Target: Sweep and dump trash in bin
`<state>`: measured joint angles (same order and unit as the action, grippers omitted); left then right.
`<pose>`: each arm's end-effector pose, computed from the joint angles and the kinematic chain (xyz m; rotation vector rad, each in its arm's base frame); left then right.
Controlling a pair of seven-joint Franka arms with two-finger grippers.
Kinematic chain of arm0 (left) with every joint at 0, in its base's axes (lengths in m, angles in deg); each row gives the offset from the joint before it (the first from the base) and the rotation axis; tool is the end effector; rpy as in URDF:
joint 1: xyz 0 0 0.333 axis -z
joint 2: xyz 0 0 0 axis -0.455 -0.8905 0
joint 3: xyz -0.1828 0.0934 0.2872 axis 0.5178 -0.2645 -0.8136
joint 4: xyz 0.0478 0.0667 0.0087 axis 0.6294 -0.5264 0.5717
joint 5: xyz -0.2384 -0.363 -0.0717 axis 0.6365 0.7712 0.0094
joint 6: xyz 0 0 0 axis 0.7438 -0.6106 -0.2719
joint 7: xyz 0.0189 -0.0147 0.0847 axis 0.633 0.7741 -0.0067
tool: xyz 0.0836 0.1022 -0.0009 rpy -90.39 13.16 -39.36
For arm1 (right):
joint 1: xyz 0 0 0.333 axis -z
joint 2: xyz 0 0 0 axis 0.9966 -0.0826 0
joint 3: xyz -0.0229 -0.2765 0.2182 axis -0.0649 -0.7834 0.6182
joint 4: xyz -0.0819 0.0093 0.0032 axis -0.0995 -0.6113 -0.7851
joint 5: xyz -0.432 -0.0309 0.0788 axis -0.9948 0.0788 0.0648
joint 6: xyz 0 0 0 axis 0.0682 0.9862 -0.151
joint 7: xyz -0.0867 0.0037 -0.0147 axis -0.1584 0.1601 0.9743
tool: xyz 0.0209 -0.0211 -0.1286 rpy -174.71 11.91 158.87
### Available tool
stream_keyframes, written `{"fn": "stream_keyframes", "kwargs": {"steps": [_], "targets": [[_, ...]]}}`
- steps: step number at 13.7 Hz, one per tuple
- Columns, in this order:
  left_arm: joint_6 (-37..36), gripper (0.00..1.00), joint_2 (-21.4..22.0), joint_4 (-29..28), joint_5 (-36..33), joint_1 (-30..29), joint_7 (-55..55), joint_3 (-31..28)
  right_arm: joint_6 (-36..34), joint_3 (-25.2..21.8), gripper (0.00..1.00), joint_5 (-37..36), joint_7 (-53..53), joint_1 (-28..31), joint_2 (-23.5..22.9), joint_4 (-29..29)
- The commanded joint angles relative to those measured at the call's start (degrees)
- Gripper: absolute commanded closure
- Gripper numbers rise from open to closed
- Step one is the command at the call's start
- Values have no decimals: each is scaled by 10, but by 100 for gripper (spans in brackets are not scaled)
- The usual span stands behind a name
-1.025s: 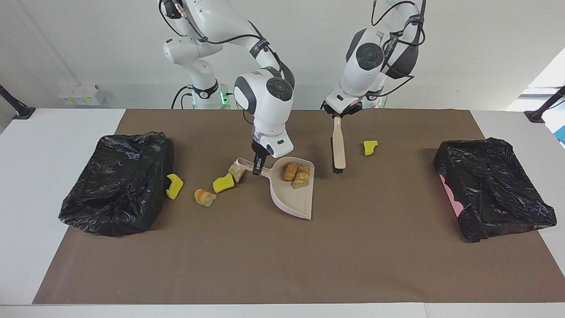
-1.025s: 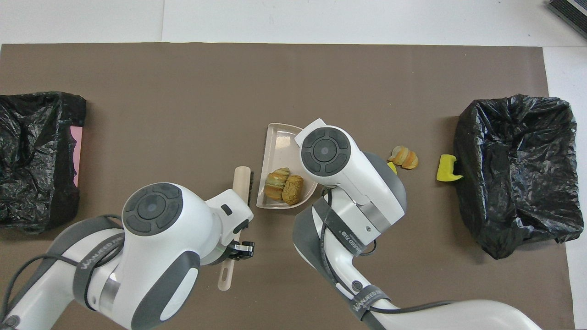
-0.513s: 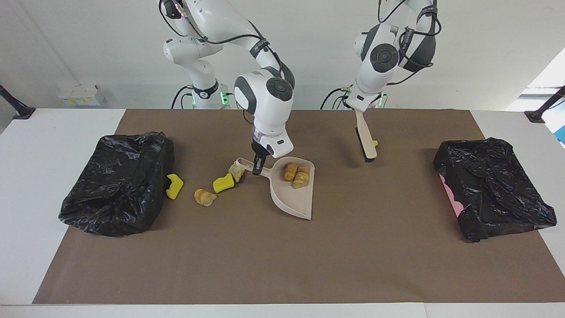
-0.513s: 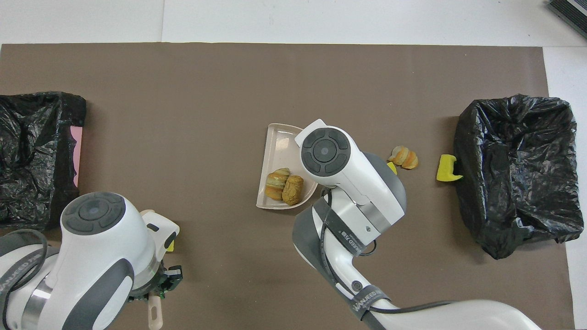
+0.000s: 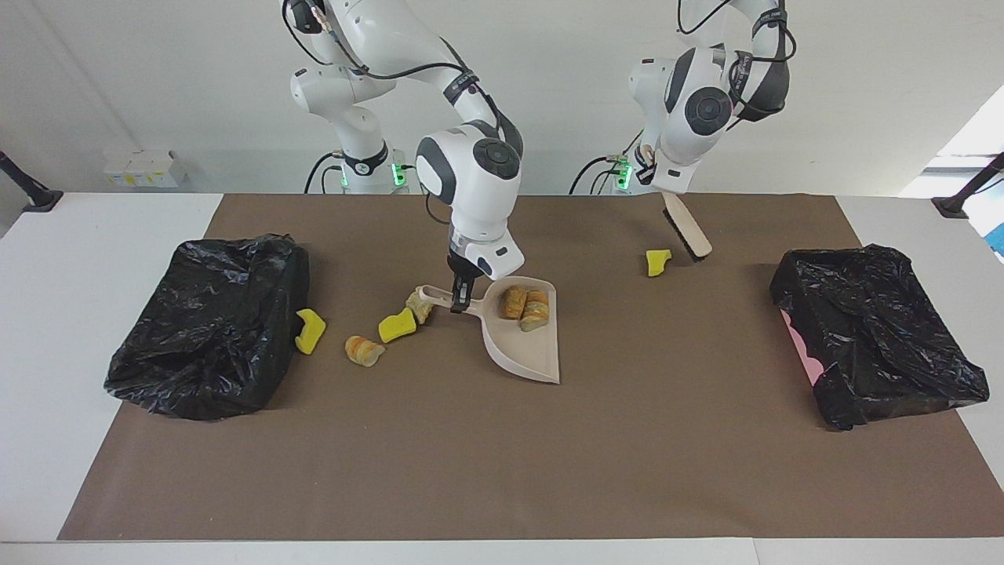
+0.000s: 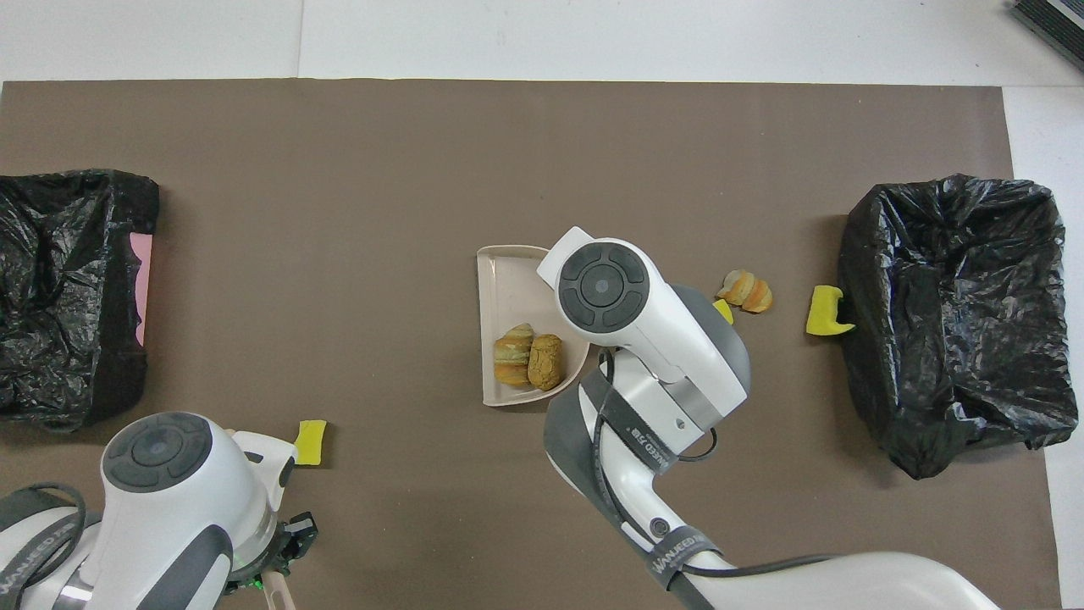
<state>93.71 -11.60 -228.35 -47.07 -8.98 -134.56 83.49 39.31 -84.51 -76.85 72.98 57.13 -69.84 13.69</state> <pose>0.3305 -0.1417 0.3775 -2.7453 -0.6574 0.6165 0.6023 0.3308 0.3694 2.0122 2.1127 -0.1553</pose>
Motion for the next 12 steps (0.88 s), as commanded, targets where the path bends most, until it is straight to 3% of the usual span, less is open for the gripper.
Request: {"fn": "stream_keyframes", "kwargs": {"steps": [1,5,9,12], "targets": [[50,100,6,-14,23,15,-26,1,13,4,100,-36,27,5,15,25],[176,100,-60,3,63,41,-44,2,13,5,100,-36,27,5,15,25],[251,100,-157,86,88,48,-43,3,10,5,100,-35,26,5,15,25],[331,100,-190,104,99,77,-39,3,10,5,100,-35,25,5,15,25]]}}
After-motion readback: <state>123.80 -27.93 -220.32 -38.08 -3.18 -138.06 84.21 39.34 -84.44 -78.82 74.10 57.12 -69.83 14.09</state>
